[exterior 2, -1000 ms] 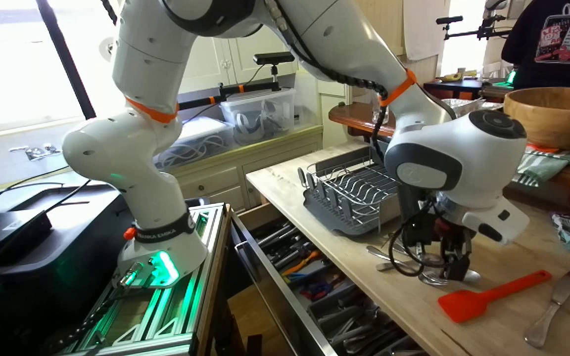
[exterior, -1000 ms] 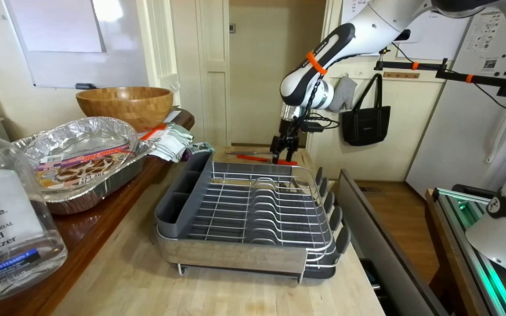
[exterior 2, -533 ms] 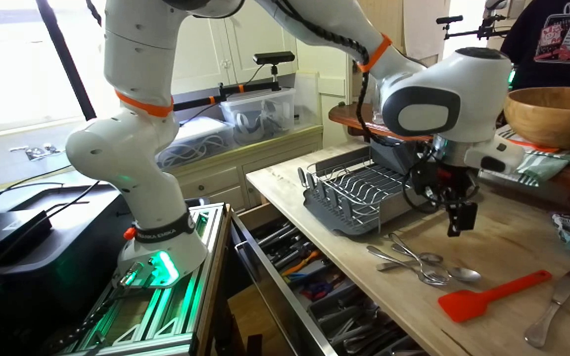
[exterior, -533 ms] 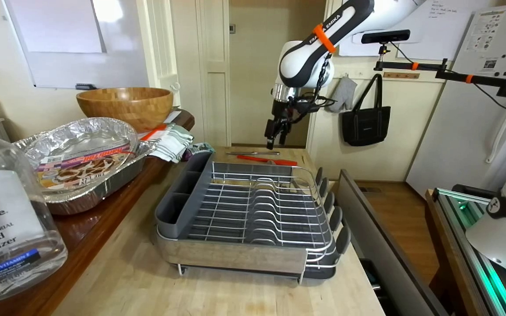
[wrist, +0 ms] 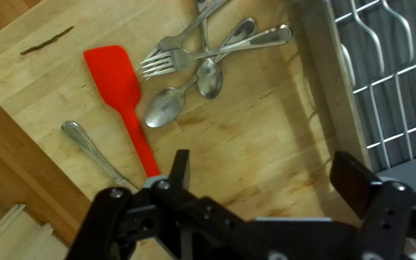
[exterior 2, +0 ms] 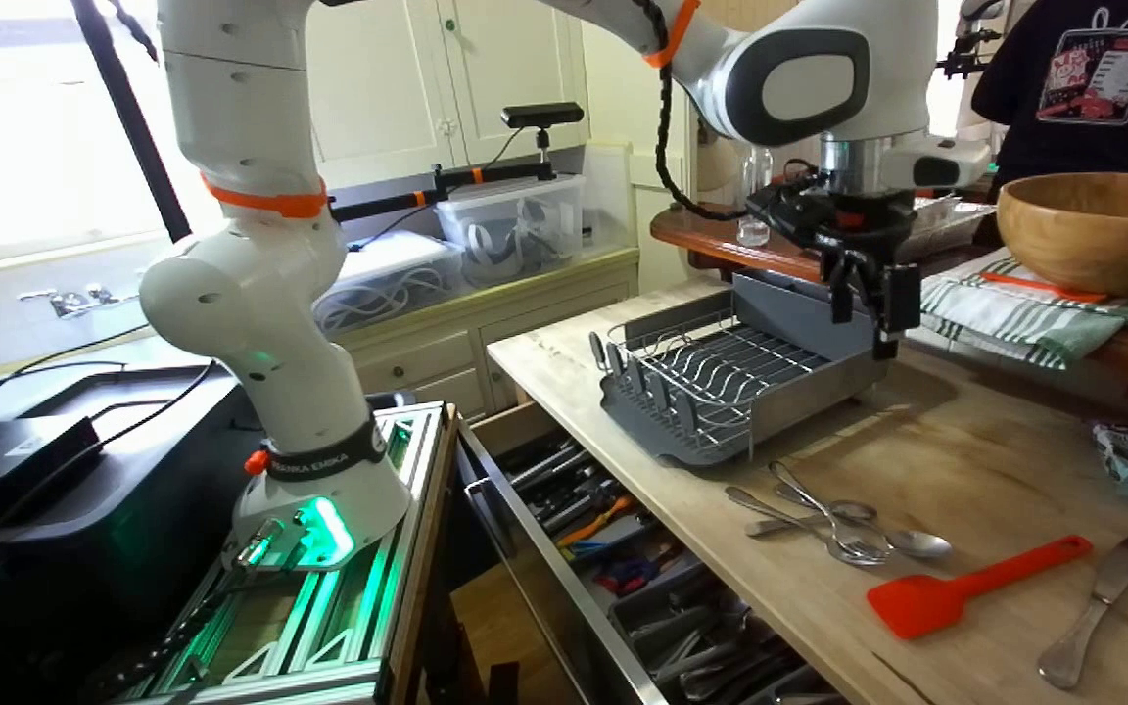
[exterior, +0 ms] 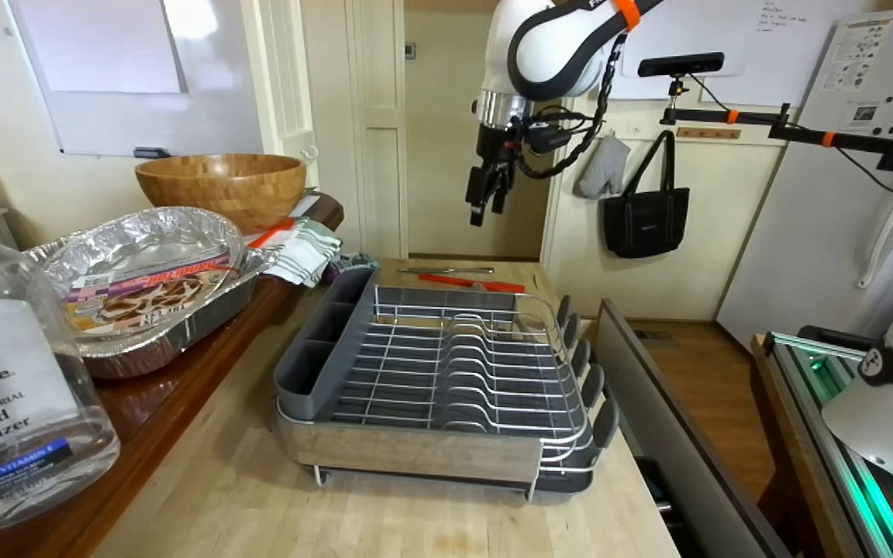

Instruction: Take the fork off the drying rack and place it on the counter top with the other cutlery

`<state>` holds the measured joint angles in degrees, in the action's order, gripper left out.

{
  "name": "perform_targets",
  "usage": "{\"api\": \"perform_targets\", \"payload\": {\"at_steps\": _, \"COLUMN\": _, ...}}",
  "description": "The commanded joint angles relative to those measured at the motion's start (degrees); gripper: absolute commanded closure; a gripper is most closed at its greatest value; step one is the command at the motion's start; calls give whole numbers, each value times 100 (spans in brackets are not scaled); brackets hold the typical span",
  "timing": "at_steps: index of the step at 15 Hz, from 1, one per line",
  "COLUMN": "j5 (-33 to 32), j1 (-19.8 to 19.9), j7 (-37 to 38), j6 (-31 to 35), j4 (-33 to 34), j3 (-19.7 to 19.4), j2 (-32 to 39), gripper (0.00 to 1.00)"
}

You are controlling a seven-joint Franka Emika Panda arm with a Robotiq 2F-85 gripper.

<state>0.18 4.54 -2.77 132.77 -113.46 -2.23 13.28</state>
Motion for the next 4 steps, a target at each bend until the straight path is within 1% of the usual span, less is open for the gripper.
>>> {"api": "perform_targets", "payload": {"at_steps": 1, "j5": -546, "j1": -229, "j7": 440, "j6": -67, "j4": -309, "j3": -75, "j2": -499, "gripper": 0}}
{"api": "perform_targets", "payload": {"at_steps": 2, "j5": -231, "j1": -118, "j7": 178, "j6": -34, "j4": -69, "j3": -25, "j2": -221, "gripper": 0}}
{"api": "perform_targets", "payload": {"at_steps": 4, "j5": -361, "j1": -171, "j7": 272, "j6": -34, "j4": -122, "j3": -21, "j2": -365, "gripper": 0}}
